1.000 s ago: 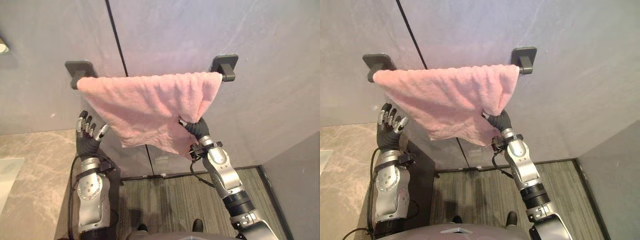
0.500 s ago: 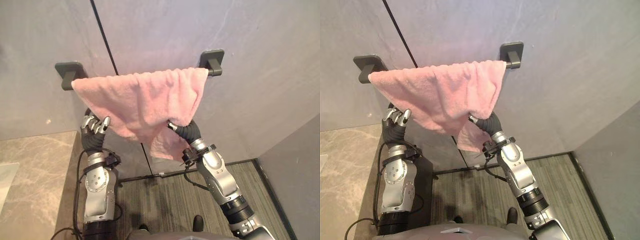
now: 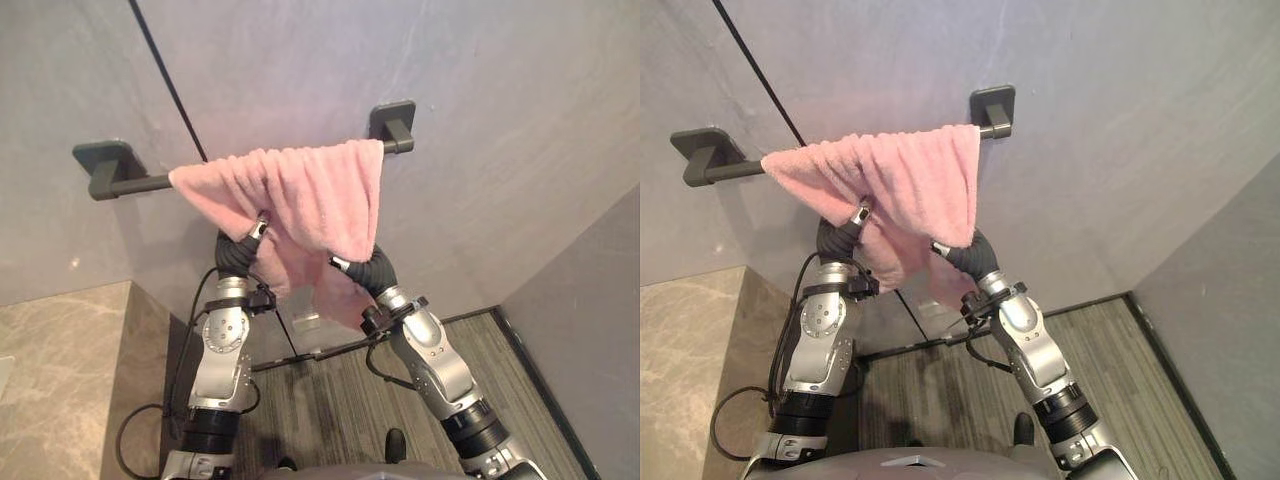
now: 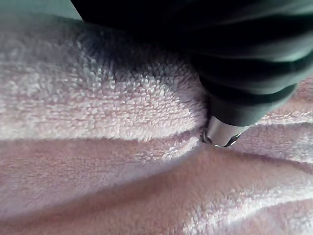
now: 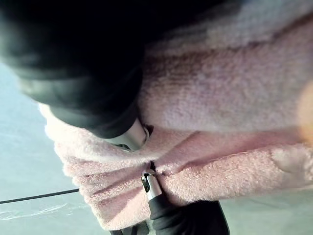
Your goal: Organize washtable
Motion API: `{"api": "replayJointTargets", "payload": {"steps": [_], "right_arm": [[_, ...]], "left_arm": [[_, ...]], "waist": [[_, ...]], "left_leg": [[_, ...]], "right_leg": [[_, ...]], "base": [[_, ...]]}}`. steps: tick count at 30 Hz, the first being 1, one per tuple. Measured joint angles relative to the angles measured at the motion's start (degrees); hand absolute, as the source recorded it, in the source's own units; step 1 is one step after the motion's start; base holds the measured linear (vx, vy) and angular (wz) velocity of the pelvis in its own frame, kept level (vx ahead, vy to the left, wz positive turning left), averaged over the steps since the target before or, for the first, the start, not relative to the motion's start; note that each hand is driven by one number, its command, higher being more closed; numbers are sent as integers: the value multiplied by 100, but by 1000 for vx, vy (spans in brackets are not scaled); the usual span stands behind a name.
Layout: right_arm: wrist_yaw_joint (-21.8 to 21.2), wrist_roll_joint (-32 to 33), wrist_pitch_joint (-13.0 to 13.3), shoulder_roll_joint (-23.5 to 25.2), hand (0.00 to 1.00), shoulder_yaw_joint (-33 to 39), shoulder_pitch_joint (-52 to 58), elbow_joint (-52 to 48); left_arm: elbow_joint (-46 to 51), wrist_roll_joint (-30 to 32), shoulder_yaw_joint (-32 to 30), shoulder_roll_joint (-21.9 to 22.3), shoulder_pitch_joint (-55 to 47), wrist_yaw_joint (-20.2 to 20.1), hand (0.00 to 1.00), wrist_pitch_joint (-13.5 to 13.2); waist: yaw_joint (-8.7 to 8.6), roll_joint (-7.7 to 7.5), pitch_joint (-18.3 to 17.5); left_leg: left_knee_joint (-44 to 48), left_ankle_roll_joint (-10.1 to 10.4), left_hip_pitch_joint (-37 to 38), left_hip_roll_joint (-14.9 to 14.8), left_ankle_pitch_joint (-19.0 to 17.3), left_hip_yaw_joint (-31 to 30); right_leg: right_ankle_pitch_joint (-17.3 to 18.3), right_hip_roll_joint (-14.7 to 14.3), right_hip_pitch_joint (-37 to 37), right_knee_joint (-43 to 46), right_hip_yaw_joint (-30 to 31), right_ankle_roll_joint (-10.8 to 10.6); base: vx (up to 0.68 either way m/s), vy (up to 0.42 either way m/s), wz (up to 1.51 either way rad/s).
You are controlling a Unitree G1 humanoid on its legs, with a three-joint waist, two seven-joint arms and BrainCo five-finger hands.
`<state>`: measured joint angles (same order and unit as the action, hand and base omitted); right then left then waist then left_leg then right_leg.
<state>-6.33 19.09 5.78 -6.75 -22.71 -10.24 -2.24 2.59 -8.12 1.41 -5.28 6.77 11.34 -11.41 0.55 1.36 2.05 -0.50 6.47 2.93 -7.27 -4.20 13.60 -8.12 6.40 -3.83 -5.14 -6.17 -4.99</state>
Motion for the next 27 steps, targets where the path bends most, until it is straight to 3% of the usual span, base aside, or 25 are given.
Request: {"api": "replayJointTargets", "payload": {"steps": [11, 15, 27], "right_arm": [[-29, -130, 26, 90, 100, 356, 252, 50], [-14, -786, 27, 129, 100, 863, 57, 374], [181, -902, 12, 280, 100, 1416, -265, 759]], "left_arm": [[55, 298, -589, 36, -492, -95, 100, -69], [144, 475, -598, 112, -523, -309, 100, -57], [148, 517, -602, 327, -435, -536, 100, -5]], "waist": [[8, 17, -173], [27, 18, -172], [17, 37, -100]], "left_leg": [[-104, -22, 19, 3, 49, -53], [-250, -9, 44, 12, 176, -104], [-326, -3, 52, 22, 244, -232]], "right_leg": [[6, 3, 69, -1, -84, -2], [8, -3, 54, -1, -119, -2], [33, 7, 89, 0, -218, -16]], "base": [[-22, -2, 3], [-18, -6, 5], [1, -1, 4]]}}
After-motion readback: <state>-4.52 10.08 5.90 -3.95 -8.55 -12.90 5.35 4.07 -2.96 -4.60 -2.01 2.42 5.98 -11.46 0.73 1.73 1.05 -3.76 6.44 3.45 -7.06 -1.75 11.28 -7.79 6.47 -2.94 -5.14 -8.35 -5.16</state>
